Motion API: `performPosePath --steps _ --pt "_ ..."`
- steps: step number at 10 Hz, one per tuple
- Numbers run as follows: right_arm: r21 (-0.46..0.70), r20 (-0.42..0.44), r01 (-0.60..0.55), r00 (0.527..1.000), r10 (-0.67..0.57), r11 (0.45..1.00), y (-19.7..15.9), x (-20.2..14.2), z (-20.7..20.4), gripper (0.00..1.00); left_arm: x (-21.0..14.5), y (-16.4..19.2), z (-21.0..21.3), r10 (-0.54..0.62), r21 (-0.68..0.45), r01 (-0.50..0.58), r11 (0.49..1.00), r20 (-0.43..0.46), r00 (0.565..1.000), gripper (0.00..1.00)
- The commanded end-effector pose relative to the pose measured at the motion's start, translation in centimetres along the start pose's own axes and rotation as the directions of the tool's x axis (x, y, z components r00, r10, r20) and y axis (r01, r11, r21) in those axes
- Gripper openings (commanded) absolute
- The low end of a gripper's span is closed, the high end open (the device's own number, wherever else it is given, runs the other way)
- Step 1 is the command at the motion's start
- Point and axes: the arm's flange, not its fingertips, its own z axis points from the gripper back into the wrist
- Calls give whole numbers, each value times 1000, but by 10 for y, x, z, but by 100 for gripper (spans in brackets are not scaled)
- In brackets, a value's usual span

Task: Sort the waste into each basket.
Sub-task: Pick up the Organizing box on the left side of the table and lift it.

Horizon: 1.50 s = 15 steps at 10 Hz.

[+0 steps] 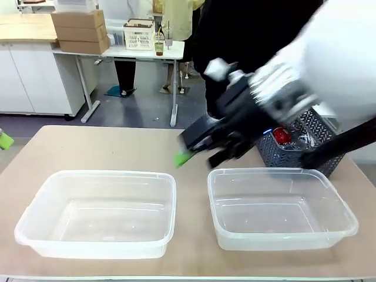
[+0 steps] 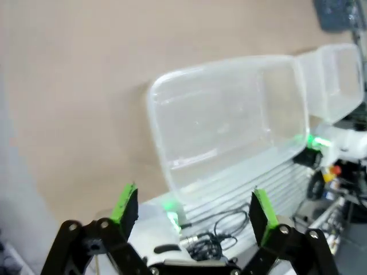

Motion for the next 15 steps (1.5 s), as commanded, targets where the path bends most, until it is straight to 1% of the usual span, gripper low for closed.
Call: performPosePath --steps 1,2,3,4,5,6,7,8,9,10,11,12,13,14,15 --pt "22 104 -43 994 40 999 -35 39 38 100 -5 -28 -58 -97 -128 95 987 -13 995 100" --pt "0 0 0 1000 0 1000 0 0 0 100 0 0 0 0 0 0 1000 0 1000 100" --pt "0 0 0 1000 0 1000 0 0 0 100 0 0 0 0 0 0 1000 0 1000 100" --pt "-1 -1 -24 1000 24 1000 -2 17 -5 100 0 0 0 0 0 0 1000 0 1000 100" --pt "-132 -170 213 957 -234 968 23 24 -36 100 6 -14 -8 -42 -36 42 998 -17 999 100" --pt "-235 -208 276 922 -325 932 36 35 -64 100 11 -20 -40 -14 20 16 1000 -78 997 100" --pt "-363 -131 398 873 -469 843 38 48 -84 100 8 -23 -67 21 72 -14 997 -96 995 100" --pt "-460 -89 436 844 -529 774 34 58 -104 100 -3 -27 -95 50 105 -39 994 -111 993 100" --pt "-505 -25 443 850 -526 741 32 63 -115 100 -16 -29 -123 54 105 -38 994 -149 987 100" --pt "-514 61 447 870 -489 732 27 65 -110 100 -24 -29 -149 80 161 -52 986 -171 982 100" --pt "-423 -43 398 888 -457 814 13 37 -105 100 36 -31 -55 20 67 -12 998 -124 992 100" --pt "-423 -43 398 888 -457 814 13 37 -105 100 36 -31 -55 20 67 -12 998 -124 992 100" --pt "-469 15 435 874 -485 769 12 50 -110 100 36 -31 -55 20 67 -12 998 -124 992 100" --pt "-522 23 470 842 -539 712 17 55 -114 100 45 -34 -70 38 86 -26 996 -146 988 100" --pt "-537 -9 466 831 -557 703 15 59 -121 100 52 -31 -64 148 257 -119 959 -100 984 100"
